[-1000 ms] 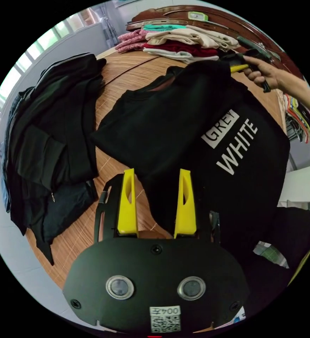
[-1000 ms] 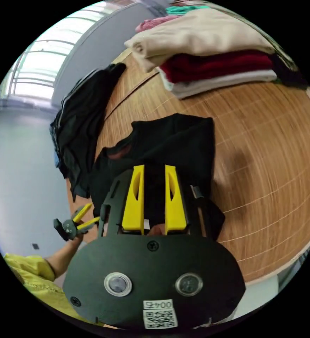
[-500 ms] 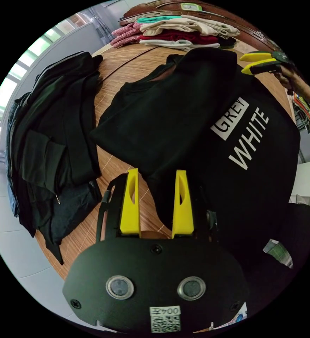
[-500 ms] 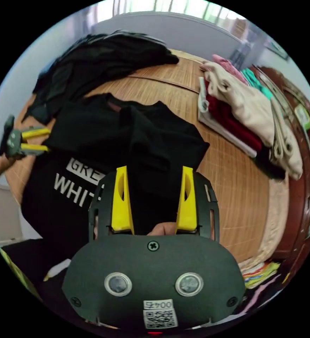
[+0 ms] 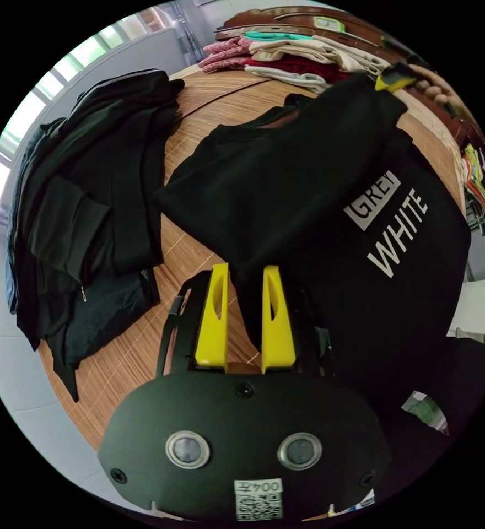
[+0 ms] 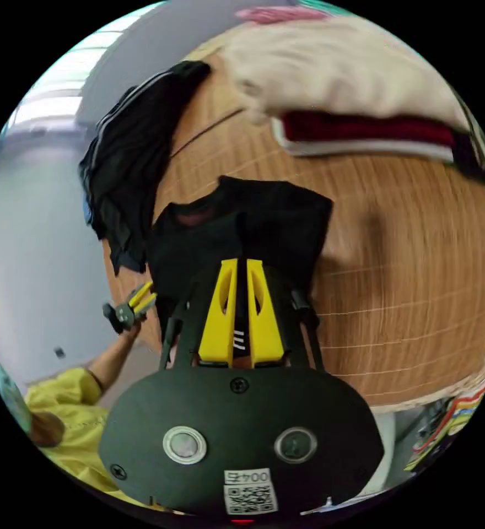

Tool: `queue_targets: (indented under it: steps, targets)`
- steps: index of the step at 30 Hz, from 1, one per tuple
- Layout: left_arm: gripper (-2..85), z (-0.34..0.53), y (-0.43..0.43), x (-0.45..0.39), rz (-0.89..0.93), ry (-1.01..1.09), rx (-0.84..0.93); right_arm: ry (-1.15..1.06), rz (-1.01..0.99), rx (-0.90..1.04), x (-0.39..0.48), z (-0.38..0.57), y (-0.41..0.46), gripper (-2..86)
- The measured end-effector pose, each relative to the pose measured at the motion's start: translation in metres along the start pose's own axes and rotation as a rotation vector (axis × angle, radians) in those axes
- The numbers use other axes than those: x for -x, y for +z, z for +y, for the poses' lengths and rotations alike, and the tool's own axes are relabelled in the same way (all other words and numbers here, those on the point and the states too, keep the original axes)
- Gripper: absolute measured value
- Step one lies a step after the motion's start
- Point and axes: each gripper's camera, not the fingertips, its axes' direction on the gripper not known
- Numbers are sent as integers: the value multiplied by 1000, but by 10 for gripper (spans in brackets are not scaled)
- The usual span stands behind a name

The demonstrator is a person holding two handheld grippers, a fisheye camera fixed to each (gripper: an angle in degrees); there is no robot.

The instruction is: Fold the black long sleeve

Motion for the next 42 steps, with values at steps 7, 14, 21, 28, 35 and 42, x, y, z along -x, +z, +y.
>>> queue_targets:
  steps: [7, 14, 21, 28, 35, 42]
  targets:
    - [97, 8, 2, 4, 2, 14, 7, 153, -46, -179, -62, 22, 10, 53]
    - [98, 13, -28, -6, -114, 95, -60, -87, 238, -191, 18, 71, 41, 103]
    - [79, 29, -39, -10, -102, 261, 13, -146, 491, -264, 49, 94, 62, 64]
    - [69, 35, -63, 32, -31, 39, -142, -185, 424, -329, 38, 123, 49, 49]
    - [119, -8, 35, 12, -64, 100, -110, -426, 683, -149, 54, 104, 111, 70]
    - [127, 1, 30, 40, 4, 15, -84, -339, 424, -175, 30, 101, 69, 67]
